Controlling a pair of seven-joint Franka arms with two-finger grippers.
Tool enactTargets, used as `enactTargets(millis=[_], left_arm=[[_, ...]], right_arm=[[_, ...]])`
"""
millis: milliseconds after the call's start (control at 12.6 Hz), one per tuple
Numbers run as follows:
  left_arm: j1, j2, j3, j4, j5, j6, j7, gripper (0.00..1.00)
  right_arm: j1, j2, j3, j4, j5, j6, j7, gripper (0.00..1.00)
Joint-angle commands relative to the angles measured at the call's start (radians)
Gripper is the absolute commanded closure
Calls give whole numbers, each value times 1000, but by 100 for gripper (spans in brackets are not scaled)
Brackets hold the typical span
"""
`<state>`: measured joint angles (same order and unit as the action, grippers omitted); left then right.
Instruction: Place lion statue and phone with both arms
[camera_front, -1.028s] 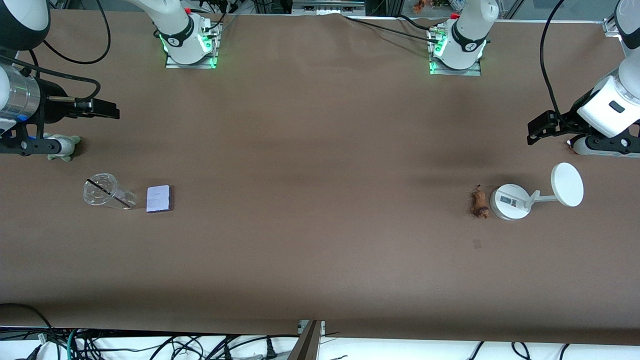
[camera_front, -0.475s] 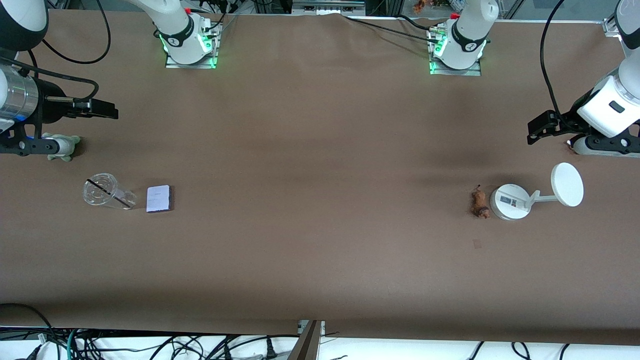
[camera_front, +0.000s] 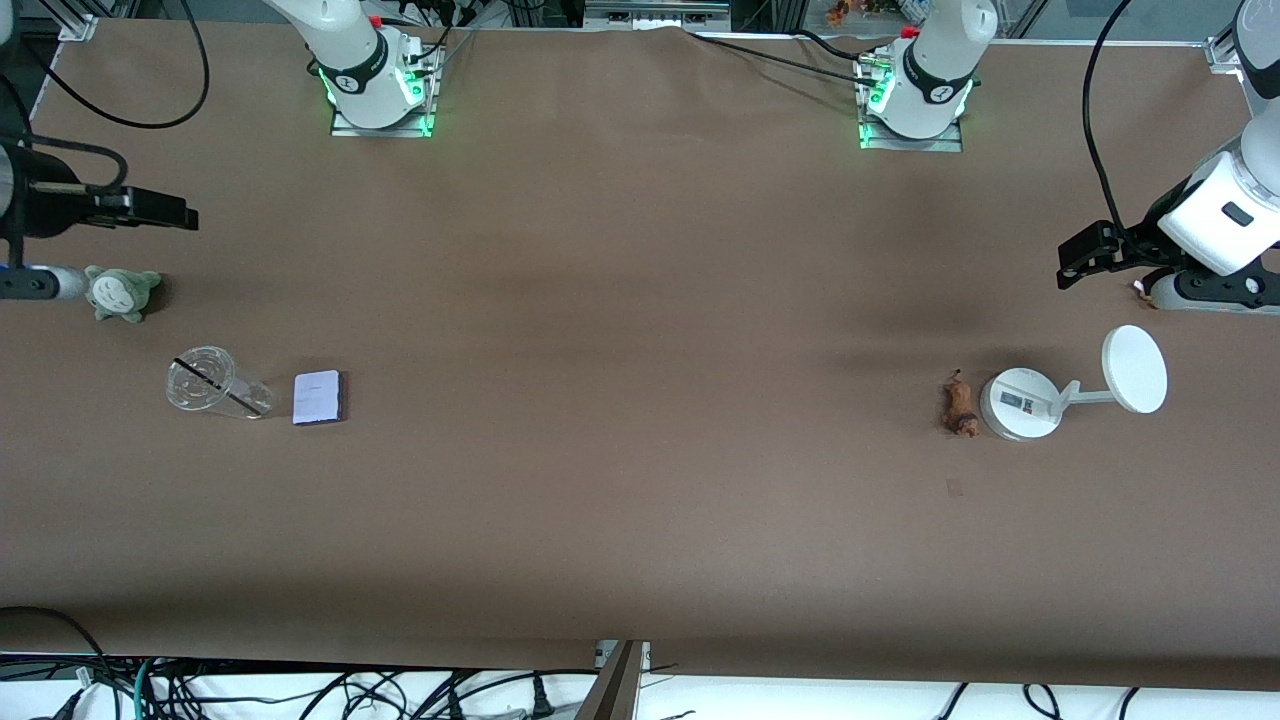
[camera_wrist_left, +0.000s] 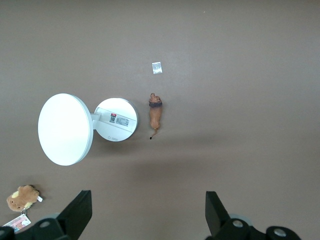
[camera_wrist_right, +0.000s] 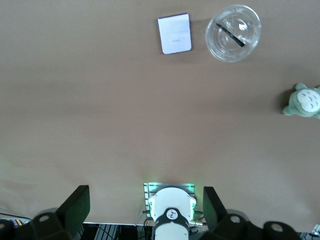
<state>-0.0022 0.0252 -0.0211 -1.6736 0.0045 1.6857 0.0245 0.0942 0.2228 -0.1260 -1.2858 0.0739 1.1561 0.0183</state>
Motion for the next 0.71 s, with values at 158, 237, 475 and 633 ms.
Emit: enactTargets(millis=[158,237,475,633], left_arm=[[-1,-4,3,0,14,-11,14,0],[-1,-4,3,0,14,-11,14,0],[-1,-4,3,0,14,-12,14,0],[-1,-4,3,0,12,-24,15,0]], right_arm=[[-80,-218,78,-278,-26,136,-4,0],[-82,-259,78,-330,-25,184,-4,0],[-88,-284,78,-354,-29,212,-3,0],[-85,-280,78,-346,-32,212,-3,0]])
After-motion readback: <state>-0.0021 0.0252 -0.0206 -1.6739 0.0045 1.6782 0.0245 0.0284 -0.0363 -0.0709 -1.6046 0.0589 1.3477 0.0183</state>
